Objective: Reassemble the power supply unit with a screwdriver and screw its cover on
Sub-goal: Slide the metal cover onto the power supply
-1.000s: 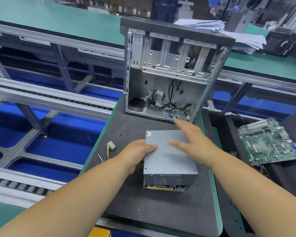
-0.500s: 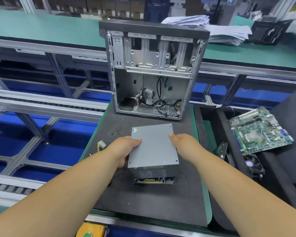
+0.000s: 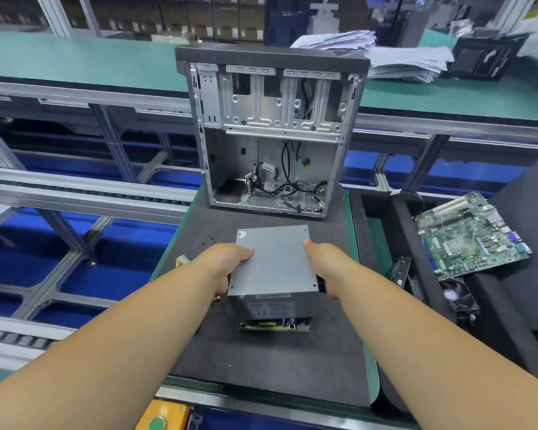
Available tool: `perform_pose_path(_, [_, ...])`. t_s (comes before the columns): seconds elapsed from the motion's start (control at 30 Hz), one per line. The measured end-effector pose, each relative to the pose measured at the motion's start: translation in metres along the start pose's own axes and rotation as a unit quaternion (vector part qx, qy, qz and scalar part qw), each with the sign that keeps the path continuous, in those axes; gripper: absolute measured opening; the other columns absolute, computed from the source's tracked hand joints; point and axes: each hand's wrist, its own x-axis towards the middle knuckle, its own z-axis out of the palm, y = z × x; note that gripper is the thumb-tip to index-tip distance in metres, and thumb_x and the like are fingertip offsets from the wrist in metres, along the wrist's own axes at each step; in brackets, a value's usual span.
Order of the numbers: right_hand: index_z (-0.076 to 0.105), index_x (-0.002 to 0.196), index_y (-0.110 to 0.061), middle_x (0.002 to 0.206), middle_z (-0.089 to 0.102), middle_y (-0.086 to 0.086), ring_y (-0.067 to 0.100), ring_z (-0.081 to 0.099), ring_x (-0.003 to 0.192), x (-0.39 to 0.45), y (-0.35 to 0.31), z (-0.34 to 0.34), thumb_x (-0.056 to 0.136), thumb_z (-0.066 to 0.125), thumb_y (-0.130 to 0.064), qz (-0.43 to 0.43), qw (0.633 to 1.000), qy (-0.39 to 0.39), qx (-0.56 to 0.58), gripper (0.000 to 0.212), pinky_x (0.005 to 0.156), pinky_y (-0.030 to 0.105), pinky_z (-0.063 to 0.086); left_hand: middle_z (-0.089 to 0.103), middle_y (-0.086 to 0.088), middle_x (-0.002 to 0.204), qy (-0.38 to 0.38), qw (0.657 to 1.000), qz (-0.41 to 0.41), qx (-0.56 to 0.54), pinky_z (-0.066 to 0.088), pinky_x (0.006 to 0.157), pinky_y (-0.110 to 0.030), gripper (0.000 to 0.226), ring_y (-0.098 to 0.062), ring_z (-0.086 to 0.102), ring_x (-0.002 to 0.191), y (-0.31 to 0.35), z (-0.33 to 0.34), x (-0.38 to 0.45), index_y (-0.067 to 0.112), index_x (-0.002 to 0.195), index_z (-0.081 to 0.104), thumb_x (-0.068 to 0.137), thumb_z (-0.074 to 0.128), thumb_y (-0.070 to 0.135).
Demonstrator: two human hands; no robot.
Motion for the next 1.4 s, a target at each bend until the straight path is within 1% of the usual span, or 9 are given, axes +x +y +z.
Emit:
perform_pose_path(0.13, [0.035,0.15,-0.015,0.152,0.04,0.01,0.033,0.041,0.135,-0.003,0.003,0.006,0.101,0.03,-0.056,0.079,0.996,-0.009,0.05,0.064,0.111,0.045,0.032,0.071,-0.011,0.091,-0.001,1.0,-0.011,0.0,0.054,0.07,-0.043,0.007,-0.028,0.068,0.08,0.002,0.001,0.0,0.009,0.097,0.06,0.096,0.06,0.016])
perform_pose_path(0.2, [0.047,0.141,-0.02,0.138,0.056,0.01,0.033,0.054,0.123,-0.001,0.007,0.007,0.095,0.032,-0.067,0.13,0.984,-0.047,0.11,0.067,0.108,0.052,0.038,0.071,-0.011,0.093,-0.001,1.0,-0.014,0.002,0.054,0.068,-0.042,0.008,-0.029,0.068,0.082,0.002,0.0,0.0,0.008,0.099,0.06,0.096,0.059,0.015])
perform_pose_path(0.3, [0.064,0.121,-0.02,0.11,0.073,0.008,0.03,0.07,0.1,0.0,0.013,0.001,0.091,0.036,-0.073,0.138,0.969,-0.125,0.162,0.067,0.092,0.049,0.053,0.071,-0.011,0.092,-0.002,1.0,-0.017,0.001,0.054,0.064,-0.041,0.008,-0.028,0.069,0.08,0.002,0.0,0.0,0.008,0.099,0.06,0.096,0.059,0.015])
perform_pose_path(0.4, [0.068,0.113,-0.02,0.098,0.076,0.006,0.026,0.075,0.083,-0.002,0.015,-0.005,0.094,0.046,-0.063,0.12,0.966,-0.171,0.152,0.052,0.067,0.042,0.06,0.072,-0.012,0.092,-0.006,1.0,-0.018,-0.004,0.055,0.065,-0.041,0.009,-0.029,0.069,0.081,0.002,-0.001,0.001,0.007,0.1,0.06,0.096,0.06,0.015])
perform_pose_path(0.57, [0.065,0.103,-0.017,0.082,0.077,0.005,0.023,0.074,0.066,-0.003,0.015,-0.003,0.097,0.058,-0.04,0.1,0.977,-0.15,0.113,0.025,0.05,0.039,0.058,0.071,-0.012,0.095,-0.011,0.999,-0.022,-0.02,0.054,0.066,-0.042,0.014,-0.029,0.069,0.081,0.001,-0.001,0.001,0.005,0.106,0.061,0.096,0.06,0.014])
perform_pose_path(0.73, [0.066,0.102,-0.018,0.083,0.077,0.003,0.022,0.074,0.068,-0.001,0.018,-0.002,0.096,0.057,-0.044,0.085,0.98,-0.13,0.122,0.028,0.061,0.039,0.059,0.072,-0.012,0.09,-0.021,0.999,-0.017,-0.024,0.054,0.066,-0.042,0.011,-0.028,0.069,0.08,0.006,0.001,0.0,0.006,0.102,0.062,0.096,0.059,0.014])
perform_pose_path(1.07, [0.064,0.1,-0.015,0.077,0.076,0.006,0.025,0.073,0.061,-0.006,0.014,0.001,0.097,0.055,-0.046,0.119,0.976,-0.119,0.138,0.032,0.048,0.041,0.057,0.076,-0.011,0.09,-0.019,1.0,0.0,-0.017,0.056,0.068,-0.04,0.021,-0.028,0.073,0.08,0.006,-0.001,0.0,0.005,0.11,0.064,0.092,0.064,0.018])
perform_pose_path(1.23, [0.066,0.104,-0.012,0.089,0.077,0.01,0.029,0.074,0.073,-0.007,0.014,0.002,0.096,0.059,-0.039,0.125,0.968,-0.113,0.184,0.029,0.066,0.045,0.058,0.077,-0.001,0.09,-0.047,0.998,0.029,0.008,0.054,0.068,-0.029,0.023,-0.016,0.074,0.08,-0.015,-0.009,-0.005,0.014,0.104,0.069,0.09,0.068,0.033])
perform_pose_path(1.4, [0.065,0.098,-0.012,0.077,0.075,0.011,0.029,0.073,0.067,-0.013,0.012,0.005,0.097,0.058,-0.036,0.128,0.968,-0.099,0.194,0.025,0.064,0.044,0.055,0.077,-0.005,0.092,-0.068,0.997,0.003,-0.025,0.056,0.071,-0.032,0.02,-0.018,0.074,0.08,-0.012,-0.008,-0.009,0.009,0.106,0.068,0.092,0.066,0.025])
